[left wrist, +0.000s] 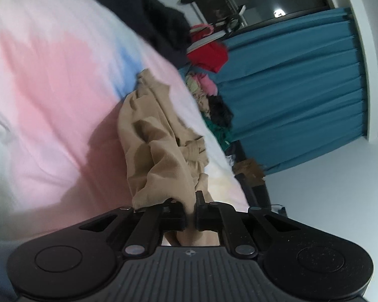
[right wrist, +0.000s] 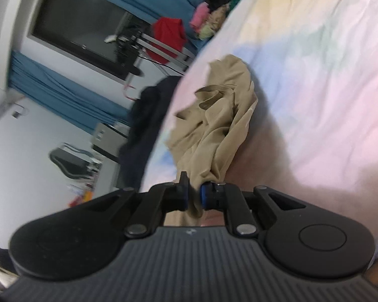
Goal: Fold clothes
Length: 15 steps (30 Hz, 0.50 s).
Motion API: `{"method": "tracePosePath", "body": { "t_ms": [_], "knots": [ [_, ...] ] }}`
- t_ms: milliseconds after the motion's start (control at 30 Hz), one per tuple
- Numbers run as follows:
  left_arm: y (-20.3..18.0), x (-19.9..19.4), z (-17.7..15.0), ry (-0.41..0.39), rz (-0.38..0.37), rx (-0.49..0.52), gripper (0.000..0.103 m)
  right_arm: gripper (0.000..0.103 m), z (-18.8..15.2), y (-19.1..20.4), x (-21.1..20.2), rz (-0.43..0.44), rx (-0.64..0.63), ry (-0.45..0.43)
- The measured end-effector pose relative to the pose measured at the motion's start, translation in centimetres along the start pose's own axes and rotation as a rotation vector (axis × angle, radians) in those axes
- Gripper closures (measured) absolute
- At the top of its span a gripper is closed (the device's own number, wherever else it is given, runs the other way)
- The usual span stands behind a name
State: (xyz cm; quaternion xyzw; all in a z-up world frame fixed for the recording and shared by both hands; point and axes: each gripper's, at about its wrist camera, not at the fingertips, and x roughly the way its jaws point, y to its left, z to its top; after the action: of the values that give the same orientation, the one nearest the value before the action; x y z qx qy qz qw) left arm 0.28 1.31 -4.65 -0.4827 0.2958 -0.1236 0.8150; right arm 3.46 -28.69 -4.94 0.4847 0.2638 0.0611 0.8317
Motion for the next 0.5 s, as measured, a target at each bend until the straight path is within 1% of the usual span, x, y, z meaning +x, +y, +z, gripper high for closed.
{"method": "tracePosePath", "body": {
  "t_ms": [133,233,367,433,500],
  "knots": [
    [-3.8,-2.4,-0.8,-0.007,0.002,0.025,0.097,0.091,-0.8,2.0,-3.6,0.027,-0.028,-0.019],
    [-5.7,-6.8,-2.1,0.011,0.013,0.043,0.097,0.091,-1.9,3.1,-6.6,0.031,-0.060,-0.023],
    [-6.4,-12.4,-4.3,0.045,0.042,0.014,0.098,0.091,-3.8,2.6,-10.9,0.036,-0.038,0.010],
    [-6.1,-14.8,-5.4,0.057,0.053,0.007,0.098,0.091,-4.7,2.4,-12.1,0.031,-0.042,0.015],
    [-5.6,-15.0,-5.7,0.070,0.072,-0.006,0.098,0.091,-5.2,1.7,-12.6,0.026,-0.024,0.024]
  ]
}}
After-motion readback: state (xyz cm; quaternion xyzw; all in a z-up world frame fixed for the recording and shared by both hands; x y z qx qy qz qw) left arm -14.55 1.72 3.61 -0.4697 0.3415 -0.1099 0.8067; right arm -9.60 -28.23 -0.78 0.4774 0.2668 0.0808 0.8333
